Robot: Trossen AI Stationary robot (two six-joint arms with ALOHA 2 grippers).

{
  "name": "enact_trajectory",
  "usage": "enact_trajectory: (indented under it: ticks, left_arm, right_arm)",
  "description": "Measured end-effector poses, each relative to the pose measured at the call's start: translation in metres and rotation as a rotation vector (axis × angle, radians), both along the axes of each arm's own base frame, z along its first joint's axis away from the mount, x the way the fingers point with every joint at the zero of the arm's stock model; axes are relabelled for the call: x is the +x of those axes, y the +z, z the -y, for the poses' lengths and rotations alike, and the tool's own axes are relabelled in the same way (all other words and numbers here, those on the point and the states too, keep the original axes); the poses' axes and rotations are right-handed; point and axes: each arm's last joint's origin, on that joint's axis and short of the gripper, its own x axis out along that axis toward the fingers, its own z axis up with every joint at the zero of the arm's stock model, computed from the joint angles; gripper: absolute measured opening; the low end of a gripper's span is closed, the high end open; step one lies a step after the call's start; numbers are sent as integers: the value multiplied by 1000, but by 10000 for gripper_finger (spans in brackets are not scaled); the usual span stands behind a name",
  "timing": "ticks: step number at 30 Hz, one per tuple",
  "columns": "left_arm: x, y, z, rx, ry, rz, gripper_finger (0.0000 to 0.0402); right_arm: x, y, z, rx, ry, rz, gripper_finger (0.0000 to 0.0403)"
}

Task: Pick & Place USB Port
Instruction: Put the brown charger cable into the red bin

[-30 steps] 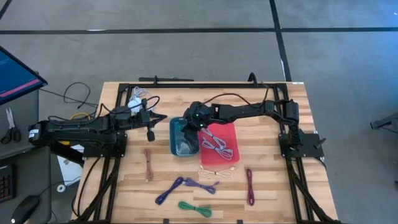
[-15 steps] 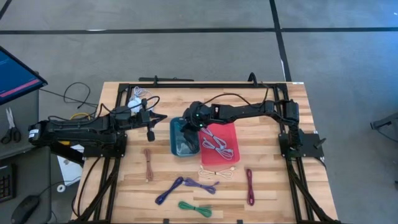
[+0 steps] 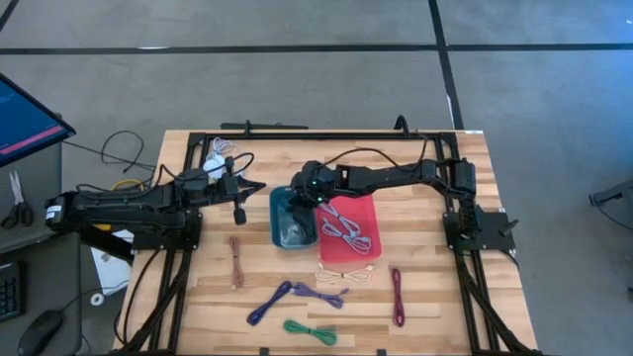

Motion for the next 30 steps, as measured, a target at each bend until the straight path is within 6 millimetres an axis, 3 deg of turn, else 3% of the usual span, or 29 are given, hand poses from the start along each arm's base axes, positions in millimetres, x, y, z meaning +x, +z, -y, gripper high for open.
enact_trajectory:
  ticks: [3,10,17,30]
  left_arm:
    - [0,0,0,0,0,0,12]
    - [0,0,0,0,1,-1,12]
    - [0,0,0,0,0,-1,12]
    - [0,0,0,0,0,-1,12]
  right_arm:
    - [-4,9,0,-20,18,6,142]
    - [-36,56,-5,-125,105,-36,123]
    - [-72,97,-26,-206,111,-79,97]
    - [-114,115,-86,-387,-41,-265,91]
